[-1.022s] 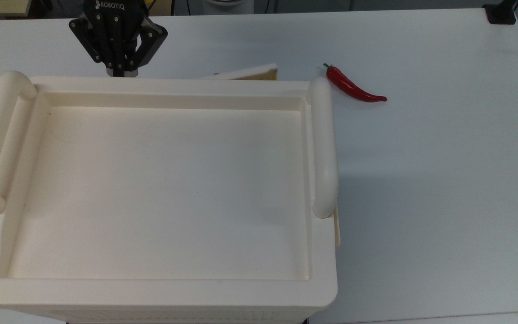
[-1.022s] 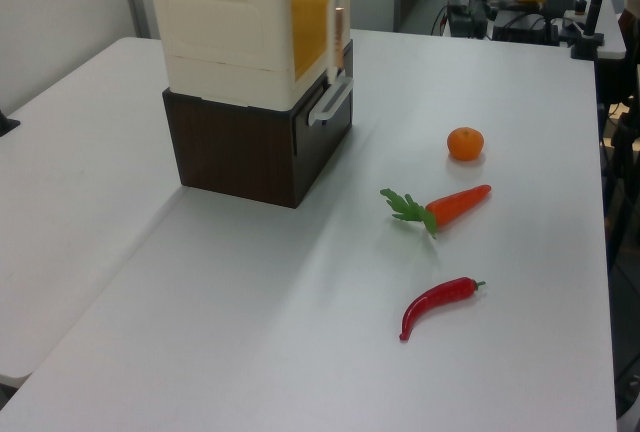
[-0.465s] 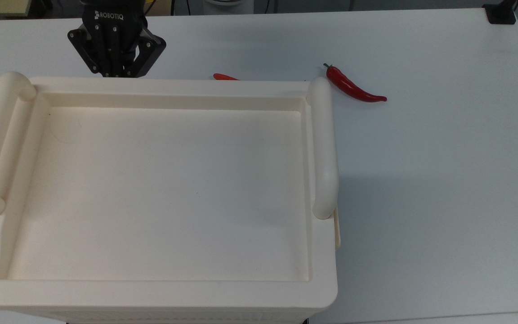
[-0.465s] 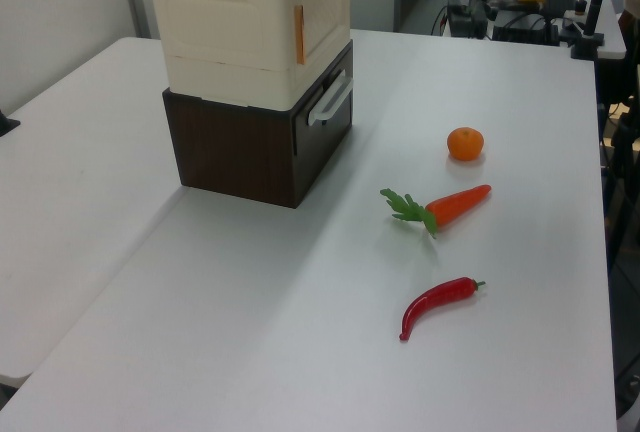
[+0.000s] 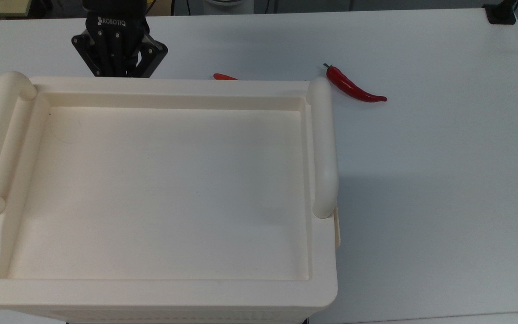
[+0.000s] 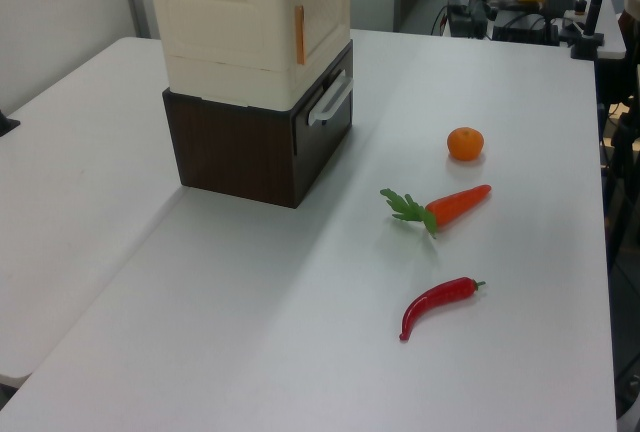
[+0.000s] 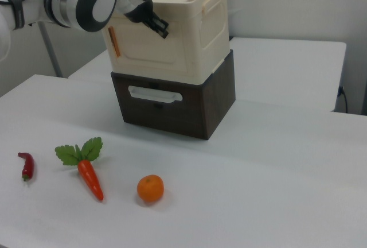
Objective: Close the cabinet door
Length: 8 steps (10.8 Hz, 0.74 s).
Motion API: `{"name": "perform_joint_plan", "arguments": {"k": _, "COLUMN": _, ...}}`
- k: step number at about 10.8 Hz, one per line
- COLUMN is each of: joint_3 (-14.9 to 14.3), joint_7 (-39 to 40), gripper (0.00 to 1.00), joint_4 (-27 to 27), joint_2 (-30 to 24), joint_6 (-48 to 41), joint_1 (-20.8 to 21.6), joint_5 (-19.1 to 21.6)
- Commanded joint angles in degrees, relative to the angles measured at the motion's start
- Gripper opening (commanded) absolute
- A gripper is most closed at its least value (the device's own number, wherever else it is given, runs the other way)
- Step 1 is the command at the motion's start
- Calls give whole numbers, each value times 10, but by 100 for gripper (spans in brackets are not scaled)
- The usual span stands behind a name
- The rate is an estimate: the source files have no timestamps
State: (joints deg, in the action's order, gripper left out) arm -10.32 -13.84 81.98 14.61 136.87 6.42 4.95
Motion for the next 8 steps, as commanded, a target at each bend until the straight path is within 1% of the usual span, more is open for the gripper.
{"name": "perform_joint_plan", "arguments": {"k": 1, "joint_3": -5, "joint_7": 15, "gripper": 2, "joint_4": 54, "joint_2": -38, "joint_6": -27, "joint_1": 11, "joint_5": -20}}
{"name": "perform_joint_plan", "arguments": {"k": 2, "joint_3": -5, "joint_7": 29, "gripper": 2, "joint_4": 53, "joint_2": -43, "joint_6": -75, "joint_1": 11, "joint_5": -26}}
{"name": "perform_joint_plan", "arguments": {"k": 3, "joint_3": -5, "joint_7": 50, "gripper": 3, "joint_4": 54, "joint_2": -59, "joint_6": -140, "joint_1": 15, "joint_5": -41}}
{"name": "perform_joint_plan", "arguments": {"k": 4, "joint_3": -5, "joint_7": 84, "gripper": 3, "joint_4": 55, "joint_2": -68, "joint_6": -217, "joint_1": 28, "joint_5": -69}}
{"name": "perform_joint_plan", "arguments": {"k": 5, "joint_3": -4, "joint_7": 99, "gripper": 3, "joint_4": 55, "joint_2": -78, "joint_6": -279, "joint_1": 37, "joint_5": -80}}
{"name": "perform_joint_plan", "arguments": {"k": 6, "joint_3": -4, "joint_7": 113, "gripper": 3, "joint_4": 63, "joint_2": -91, "joint_6": -322, "joint_1": 41, "joint_5": -80}}
{"name": "perform_joint_plan", "arguments": {"k": 8, "joint_3": -4, "joint_7": 163, "gripper": 3, "joint_4": 105, "joint_2": -134, "joint_6": -376, "joint_1": 49, "joint_5": -81}}
